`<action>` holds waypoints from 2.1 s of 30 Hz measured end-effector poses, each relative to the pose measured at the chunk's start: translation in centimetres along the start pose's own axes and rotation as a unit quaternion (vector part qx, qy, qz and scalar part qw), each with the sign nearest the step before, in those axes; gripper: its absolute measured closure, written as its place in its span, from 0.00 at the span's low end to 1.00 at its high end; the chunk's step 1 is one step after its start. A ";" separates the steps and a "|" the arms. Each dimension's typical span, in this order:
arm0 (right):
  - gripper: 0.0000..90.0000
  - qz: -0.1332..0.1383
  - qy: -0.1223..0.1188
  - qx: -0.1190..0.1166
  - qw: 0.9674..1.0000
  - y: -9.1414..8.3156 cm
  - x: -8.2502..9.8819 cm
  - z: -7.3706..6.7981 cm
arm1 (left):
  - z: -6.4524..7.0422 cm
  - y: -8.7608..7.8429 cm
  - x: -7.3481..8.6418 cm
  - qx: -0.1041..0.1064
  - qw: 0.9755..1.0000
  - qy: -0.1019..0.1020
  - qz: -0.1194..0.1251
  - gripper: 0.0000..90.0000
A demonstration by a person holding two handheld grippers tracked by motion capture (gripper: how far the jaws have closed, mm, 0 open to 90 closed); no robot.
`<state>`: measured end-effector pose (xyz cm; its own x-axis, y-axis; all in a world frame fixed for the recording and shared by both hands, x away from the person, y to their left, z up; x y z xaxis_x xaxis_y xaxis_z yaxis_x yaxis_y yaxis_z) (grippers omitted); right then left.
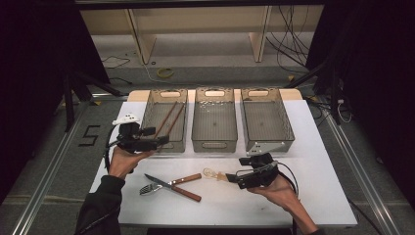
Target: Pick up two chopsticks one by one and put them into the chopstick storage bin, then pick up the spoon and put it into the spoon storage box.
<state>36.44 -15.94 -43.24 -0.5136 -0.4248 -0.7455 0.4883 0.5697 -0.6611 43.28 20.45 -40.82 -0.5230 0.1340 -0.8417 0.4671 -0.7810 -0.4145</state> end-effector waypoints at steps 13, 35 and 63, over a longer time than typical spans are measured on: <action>0.27 -0.039 -0.031 0.005 0.999 1.4 -0.7 0.6 | 2.8 0.6 2.4 0.031 0.999 0.026 0.001 0.21; 0.35 -0.115 -0.076 0.012 0.990 3.8 -0.5 0.7 | 4.6 0.5 5.2 0.042 0.998 0.042 -0.004 0.20; 0.67 -0.215 -0.145 0.022 0.965 6.4 0.4 0.6 | 5.1 1.0 7.2 0.048 0.997 0.062 -0.009 0.20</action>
<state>39.82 -12.92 -47.80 -0.4594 -0.7984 -0.3893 0.3074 0.2683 -0.9130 36.30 17.53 -45.51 -0.4352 0.2180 -0.8735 0.3851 -0.8319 -0.3995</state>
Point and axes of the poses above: each handheld gripper's, and its own axes: y roughly forward along the jaws, x roughly out of its underside, z roughly to its right, the point moved 2 cm from there along y, roughly forward along the jaws, and after that the axes turned 9 degrees about x, right-handed, at the moved point
